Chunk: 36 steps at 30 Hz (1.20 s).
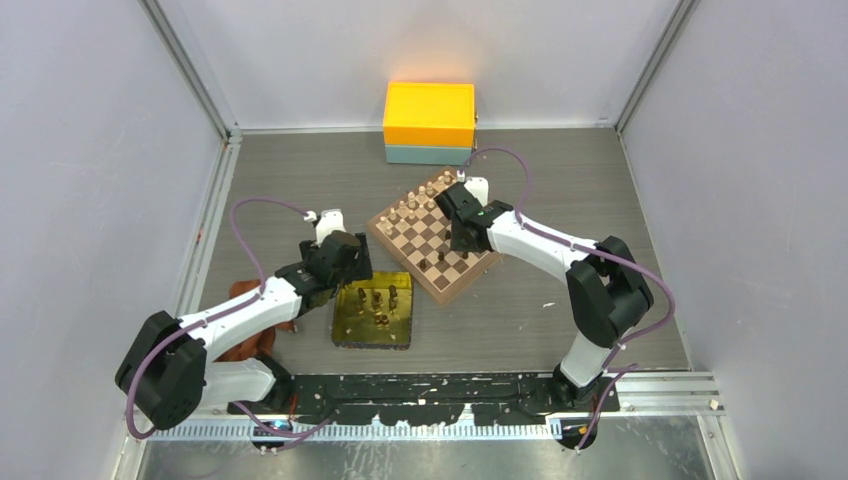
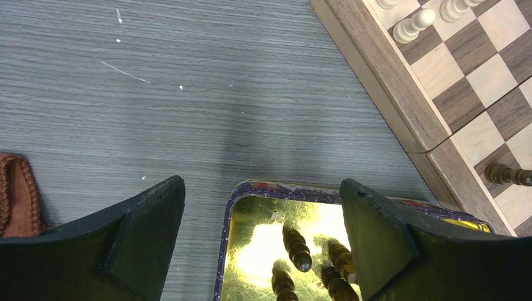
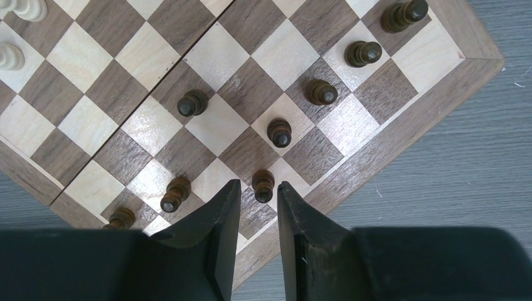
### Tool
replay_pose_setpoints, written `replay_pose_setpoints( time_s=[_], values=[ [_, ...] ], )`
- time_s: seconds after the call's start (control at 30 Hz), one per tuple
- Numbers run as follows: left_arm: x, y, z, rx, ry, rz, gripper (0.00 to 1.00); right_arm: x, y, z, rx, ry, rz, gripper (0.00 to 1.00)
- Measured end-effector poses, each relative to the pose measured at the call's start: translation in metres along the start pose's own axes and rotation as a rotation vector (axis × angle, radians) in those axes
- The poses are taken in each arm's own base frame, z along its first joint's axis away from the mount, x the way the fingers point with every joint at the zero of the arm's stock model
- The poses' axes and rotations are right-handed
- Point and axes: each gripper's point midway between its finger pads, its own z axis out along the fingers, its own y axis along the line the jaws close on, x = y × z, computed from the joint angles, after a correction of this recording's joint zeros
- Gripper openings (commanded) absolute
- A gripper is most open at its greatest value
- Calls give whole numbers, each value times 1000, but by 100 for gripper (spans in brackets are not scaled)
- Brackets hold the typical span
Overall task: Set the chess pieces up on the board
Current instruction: Adjust the chess piece on the chessboard.
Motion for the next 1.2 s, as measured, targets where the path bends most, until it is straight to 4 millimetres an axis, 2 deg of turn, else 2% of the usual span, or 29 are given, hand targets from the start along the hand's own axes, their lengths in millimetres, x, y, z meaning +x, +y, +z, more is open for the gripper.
replay_pose_setpoints(
  time_s=[0.27, 0.77, 1.0, 1.2],
  values=[
    [4, 2, 1, -4, 6, 4, 93, -1, 4, 2, -14, -4, 13, 33],
    [4, 2, 1, -4, 7, 5, 93, 10, 0, 7, -6, 14, 8, 30],
    [5, 3, 1, -5, 7, 5, 93, 16, 0, 12, -3, 28, 6, 26],
    [6, 3, 2, -8, 12, 8, 93, 17, 1, 14, -3, 30, 6, 18]
  ],
)
